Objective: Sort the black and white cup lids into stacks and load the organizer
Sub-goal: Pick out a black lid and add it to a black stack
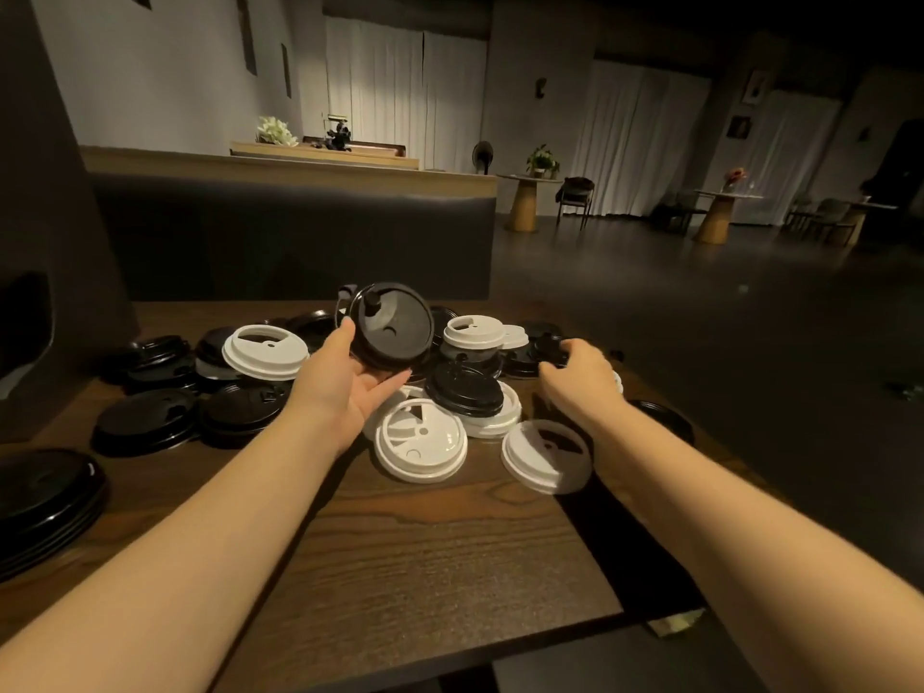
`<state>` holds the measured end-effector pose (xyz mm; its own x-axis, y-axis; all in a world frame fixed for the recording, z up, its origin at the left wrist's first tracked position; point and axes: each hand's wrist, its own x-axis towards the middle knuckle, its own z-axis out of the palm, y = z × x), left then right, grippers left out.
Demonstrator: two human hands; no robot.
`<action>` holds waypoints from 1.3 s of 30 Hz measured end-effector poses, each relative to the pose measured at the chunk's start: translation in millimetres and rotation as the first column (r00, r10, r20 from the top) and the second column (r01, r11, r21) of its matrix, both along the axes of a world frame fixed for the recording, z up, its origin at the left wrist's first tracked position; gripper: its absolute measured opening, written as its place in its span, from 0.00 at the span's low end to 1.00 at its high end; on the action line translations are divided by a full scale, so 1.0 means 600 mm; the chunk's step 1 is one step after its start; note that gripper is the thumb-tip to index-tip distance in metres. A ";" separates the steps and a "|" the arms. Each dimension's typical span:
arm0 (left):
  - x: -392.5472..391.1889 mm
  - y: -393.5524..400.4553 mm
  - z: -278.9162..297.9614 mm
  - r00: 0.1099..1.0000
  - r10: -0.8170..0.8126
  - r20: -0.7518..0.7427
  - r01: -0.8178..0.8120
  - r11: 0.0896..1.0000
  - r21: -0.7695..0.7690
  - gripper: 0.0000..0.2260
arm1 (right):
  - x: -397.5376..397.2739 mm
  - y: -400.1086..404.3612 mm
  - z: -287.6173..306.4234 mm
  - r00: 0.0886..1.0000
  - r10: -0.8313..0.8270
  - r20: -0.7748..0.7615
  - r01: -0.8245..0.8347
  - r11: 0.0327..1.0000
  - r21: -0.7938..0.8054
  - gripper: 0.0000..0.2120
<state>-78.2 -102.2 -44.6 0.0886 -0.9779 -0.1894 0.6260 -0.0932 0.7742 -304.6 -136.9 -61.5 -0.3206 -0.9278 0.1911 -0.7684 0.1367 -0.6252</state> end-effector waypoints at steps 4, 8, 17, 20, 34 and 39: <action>-0.008 -0.034 0.014 0.999 -0.014 0.041 0.014 1.000 0.006 0.20 | -0.028 -0.064 -0.002 0.992 -0.083 -0.092 0.087 0.996 0.037 0.28; -0.011 -0.061 0.018 1.000 -0.004 0.018 0.004 1.000 0.001 0.21 | -0.019 -0.111 -0.007 0.976 0.022 -0.215 -0.010 0.998 0.057 0.28; 0.022 -0.092 -0.019 0.997 -0.041 0.071 0.043 0.999 -0.027 0.20 | -0.023 -0.170 -0.018 0.985 -0.010 -0.171 0.062 0.952 0.300 0.37; 0.027 -0.088 -0.024 0.993 -0.061 0.102 0.065 0.997 -0.035 0.17 | -0.008 -0.161 -0.017 0.985 0.004 -0.171 0.040 0.967 0.251 0.34; 0.038 -0.084 -0.034 0.997 -0.013 0.082 0.018 0.998 -0.063 0.07 | 0.035 -0.120 0.033 0.880 0.135 -0.456 0.011 0.952 0.305 0.49; 0.046 -0.095 -0.043 0.994 -0.021 0.103 0.028 0.997 -0.065 0.07 | 0.101 -0.127 0.020 0.967 0.213 -0.142 -0.179 0.959 0.218 0.38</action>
<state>-50.8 -159.1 -70.4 0.0796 -0.9902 -0.1151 0.5415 -0.0540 0.8390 -243.9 -213.0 -49.4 -0.1091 -0.9937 0.0276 -0.8817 0.0839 -0.4643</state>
